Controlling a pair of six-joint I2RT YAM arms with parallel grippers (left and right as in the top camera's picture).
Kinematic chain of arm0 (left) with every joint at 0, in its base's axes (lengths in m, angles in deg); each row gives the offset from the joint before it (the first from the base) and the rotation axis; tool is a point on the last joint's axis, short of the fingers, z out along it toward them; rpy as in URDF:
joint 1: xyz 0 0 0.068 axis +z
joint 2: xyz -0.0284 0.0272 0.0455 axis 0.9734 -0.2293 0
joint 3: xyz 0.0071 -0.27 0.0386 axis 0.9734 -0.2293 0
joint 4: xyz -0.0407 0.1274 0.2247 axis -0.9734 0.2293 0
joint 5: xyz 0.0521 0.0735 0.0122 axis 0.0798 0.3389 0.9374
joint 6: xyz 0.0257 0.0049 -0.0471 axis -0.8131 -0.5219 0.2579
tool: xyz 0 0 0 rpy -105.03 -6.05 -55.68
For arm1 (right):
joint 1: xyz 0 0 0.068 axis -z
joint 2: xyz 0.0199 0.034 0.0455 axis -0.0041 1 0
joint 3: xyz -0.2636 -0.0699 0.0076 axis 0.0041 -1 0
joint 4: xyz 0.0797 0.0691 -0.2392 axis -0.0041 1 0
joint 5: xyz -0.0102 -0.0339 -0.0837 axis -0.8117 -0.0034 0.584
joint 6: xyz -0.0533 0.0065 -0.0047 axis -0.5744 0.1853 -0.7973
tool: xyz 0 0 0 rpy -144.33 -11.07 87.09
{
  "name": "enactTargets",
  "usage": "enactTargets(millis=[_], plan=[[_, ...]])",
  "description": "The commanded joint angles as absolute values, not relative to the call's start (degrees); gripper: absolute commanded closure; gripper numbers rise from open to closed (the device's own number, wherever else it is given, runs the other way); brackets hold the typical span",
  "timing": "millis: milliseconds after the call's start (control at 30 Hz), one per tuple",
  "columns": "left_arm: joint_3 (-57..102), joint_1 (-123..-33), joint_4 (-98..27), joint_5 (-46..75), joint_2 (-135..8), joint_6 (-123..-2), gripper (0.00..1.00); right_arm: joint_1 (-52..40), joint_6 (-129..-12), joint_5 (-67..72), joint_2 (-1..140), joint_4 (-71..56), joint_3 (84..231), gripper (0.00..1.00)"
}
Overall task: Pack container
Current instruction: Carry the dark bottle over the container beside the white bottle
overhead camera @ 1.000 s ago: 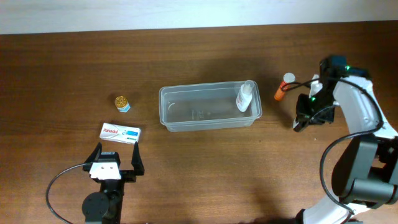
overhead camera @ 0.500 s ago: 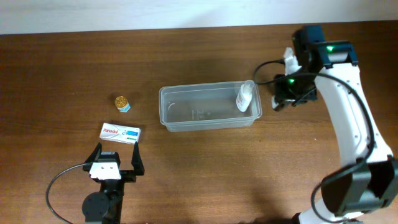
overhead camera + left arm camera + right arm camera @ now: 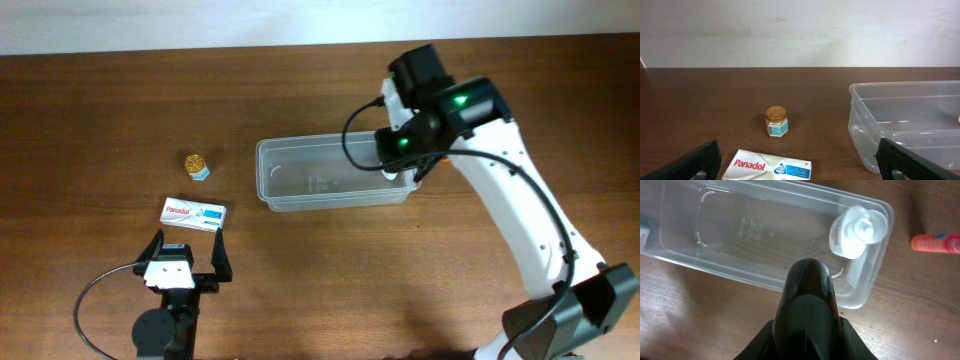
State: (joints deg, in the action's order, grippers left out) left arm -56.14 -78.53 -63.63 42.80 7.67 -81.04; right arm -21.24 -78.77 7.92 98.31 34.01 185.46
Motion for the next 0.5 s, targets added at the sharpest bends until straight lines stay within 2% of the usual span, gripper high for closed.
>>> enactTargets(millis=[0,467], plan=[[-56.55,-78.72,-63.89,42.54,8.04,-81.90,0.01,-22.70,-77.46,11.77,101.18,32.70,185.13,0.81],[-56.55,-78.72,-63.89,42.54,8.04,-81.90,0.01,-23.01,-73.90,16.99,109.33,31.54,185.07,0.81]])
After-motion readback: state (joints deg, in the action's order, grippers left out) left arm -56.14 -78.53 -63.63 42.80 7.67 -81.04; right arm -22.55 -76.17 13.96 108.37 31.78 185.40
